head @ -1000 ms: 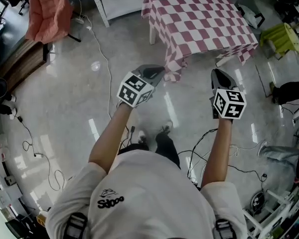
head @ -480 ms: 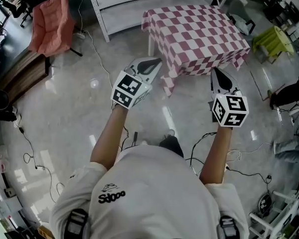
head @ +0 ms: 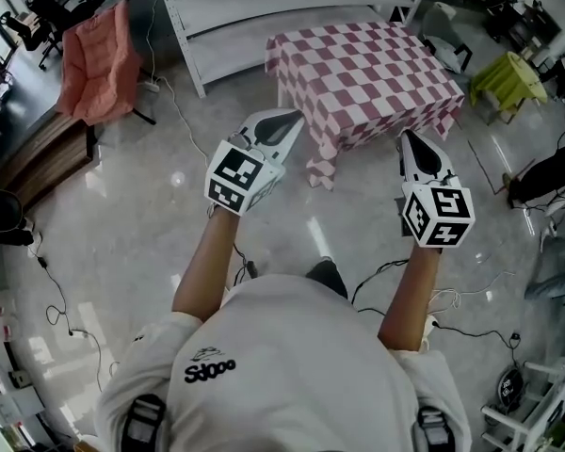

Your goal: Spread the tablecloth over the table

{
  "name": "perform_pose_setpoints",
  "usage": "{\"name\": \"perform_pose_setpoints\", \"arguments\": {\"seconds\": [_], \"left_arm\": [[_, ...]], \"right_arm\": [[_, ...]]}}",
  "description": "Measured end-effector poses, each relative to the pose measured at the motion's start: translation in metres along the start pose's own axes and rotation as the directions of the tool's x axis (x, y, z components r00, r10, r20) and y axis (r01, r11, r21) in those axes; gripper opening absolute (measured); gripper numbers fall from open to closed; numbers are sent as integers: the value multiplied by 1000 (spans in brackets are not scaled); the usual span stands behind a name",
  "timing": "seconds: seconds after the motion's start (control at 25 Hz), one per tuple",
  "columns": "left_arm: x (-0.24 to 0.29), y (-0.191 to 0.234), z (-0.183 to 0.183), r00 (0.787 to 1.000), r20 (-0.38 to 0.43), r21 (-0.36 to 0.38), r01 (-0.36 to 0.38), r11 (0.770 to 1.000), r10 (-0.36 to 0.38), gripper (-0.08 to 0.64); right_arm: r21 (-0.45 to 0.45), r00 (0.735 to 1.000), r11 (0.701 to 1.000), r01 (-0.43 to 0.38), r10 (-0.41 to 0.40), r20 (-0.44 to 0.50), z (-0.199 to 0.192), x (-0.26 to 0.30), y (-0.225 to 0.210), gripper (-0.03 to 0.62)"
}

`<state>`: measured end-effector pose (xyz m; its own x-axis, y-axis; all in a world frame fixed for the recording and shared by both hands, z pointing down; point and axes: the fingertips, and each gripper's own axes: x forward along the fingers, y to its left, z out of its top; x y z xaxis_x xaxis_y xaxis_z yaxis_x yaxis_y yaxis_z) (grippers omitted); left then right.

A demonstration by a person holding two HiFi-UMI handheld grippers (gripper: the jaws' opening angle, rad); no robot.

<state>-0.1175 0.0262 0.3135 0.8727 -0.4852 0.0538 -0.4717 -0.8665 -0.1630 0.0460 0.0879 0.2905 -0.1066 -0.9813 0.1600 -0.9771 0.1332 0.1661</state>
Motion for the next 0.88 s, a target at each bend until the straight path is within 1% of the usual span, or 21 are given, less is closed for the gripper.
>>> {"name": "perform_pose_setpoints", "arguments": {"seconds": [0.16,0.32,0.48,0.64,0.88], "left_arm": [[-1,-6,0,1000,-15,25,10,1000,-9,37],[-1,-11,0,1000,-16,26,20,999,-20,37],[-1,-15,-1,999,-11,4,35,999,-35,37],[2,-21,-4,999,-25,23,41,999,-40,34],[-2,-27,-7,998,-31,23,53,998,-52,35]], "right_arm": [[-11,1000,1000,9,-10,-5,-1,-5,1,23],[-17,1000,1000,10,-11,-13,-5,-9,2,23],[-25,1000,1000,8,-8,-24,-10,-11,5,23],[-24,1000,1000,10,-10,-27,-13,-13,4,23],[-38,999,999,8,-9,-32,-13,-17,9,23]]}}
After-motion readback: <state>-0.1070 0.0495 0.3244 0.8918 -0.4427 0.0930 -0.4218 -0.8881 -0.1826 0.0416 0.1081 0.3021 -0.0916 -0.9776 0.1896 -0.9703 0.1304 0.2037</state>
